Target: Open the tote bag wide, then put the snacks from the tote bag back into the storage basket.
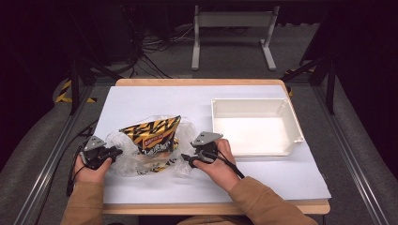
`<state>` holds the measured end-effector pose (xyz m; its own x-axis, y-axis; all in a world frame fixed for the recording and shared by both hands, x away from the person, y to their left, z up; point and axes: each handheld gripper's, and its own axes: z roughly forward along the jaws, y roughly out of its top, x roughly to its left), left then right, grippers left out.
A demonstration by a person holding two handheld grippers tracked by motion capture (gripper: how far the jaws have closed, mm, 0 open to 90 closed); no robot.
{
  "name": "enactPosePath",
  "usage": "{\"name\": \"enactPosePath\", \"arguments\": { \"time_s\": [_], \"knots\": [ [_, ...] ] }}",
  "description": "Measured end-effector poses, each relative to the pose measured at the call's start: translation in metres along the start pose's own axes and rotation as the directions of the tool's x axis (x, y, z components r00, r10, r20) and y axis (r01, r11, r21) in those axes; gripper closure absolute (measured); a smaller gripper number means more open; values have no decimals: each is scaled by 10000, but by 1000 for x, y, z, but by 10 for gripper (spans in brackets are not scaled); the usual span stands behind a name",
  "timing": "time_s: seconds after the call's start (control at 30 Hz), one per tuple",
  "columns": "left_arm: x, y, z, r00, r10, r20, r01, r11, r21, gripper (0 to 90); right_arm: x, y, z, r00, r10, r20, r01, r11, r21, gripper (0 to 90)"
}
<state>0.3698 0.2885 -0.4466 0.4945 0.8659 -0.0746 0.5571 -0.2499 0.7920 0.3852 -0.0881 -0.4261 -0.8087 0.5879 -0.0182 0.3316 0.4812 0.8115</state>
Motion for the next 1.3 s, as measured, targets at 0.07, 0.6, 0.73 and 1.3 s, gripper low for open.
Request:
{"name": "enactPosePath", "arguments": {
  "time_s": [0.07, 0.6, 0.73, 1.3],
  "knots": [
    [-1, 0, -3, 10000, 23, 86, -21, 9999, -150, 740, 0, 4, -8, 9999, -100, -17, 100, 9998, -183, 380],
    [-11, 2, -13, 9973, 318, 666, -248, 9944, -1031, 655, -2, 35, -42, 9953, -649, -724, 488, 9776, -2046, 289],
    [-11, 3, -16, 9952, 266, 942, -137, 9908, -1347, 551, -5, 43, -46, 9939, -650, -896, 444, 9755, -2157, 266],
    [-15, 5, -19, 9942, 256, 1048, -91, 9880, -1543, 302, -27, 79, -56, 9616, -576, -2682, -31, 9754, -2206, 173]
  ]
}}
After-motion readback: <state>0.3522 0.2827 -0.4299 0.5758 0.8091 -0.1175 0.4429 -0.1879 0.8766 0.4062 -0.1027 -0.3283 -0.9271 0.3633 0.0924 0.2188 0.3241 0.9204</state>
